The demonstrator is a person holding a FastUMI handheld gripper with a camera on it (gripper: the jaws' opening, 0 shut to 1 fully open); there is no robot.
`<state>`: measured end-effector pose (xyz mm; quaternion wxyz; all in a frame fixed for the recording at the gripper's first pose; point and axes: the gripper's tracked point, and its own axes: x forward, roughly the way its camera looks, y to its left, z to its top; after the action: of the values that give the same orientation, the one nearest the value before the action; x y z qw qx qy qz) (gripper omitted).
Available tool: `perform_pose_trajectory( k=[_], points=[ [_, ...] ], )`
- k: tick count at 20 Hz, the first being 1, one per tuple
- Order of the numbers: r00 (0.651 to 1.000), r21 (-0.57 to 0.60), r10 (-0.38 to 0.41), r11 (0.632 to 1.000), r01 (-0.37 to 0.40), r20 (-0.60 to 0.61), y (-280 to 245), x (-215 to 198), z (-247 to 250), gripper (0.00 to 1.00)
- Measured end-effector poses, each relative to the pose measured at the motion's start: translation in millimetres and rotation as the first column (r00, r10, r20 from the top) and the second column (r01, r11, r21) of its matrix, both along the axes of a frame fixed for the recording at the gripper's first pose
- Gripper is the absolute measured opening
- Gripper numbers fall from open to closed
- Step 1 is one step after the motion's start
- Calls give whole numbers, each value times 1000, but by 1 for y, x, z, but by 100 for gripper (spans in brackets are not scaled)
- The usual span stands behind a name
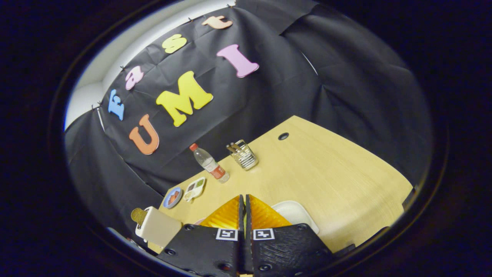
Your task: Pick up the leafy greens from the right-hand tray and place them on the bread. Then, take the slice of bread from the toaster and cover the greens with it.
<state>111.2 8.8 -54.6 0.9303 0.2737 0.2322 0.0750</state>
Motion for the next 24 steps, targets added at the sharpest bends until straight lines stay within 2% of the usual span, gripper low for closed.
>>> perform_pose_trajectory(
  k=[8, 11, 15, 19, 24],
  points=[
    [983, -23, 158, 987, -156, 94, 135, -28, 39, 0],
    [973, 5, 210, 977, -211, 97, 186, -32, 37, 0],
    [969, 45, 240, 969, -243, 66, 233, -33, 16, 0],
    [963, 136, 269, 954, -269, 19, 262, -39, -11, 0],
    [980, 129, 198, 972, -194, -15, 235, -29, -39, 0]
  ],
)
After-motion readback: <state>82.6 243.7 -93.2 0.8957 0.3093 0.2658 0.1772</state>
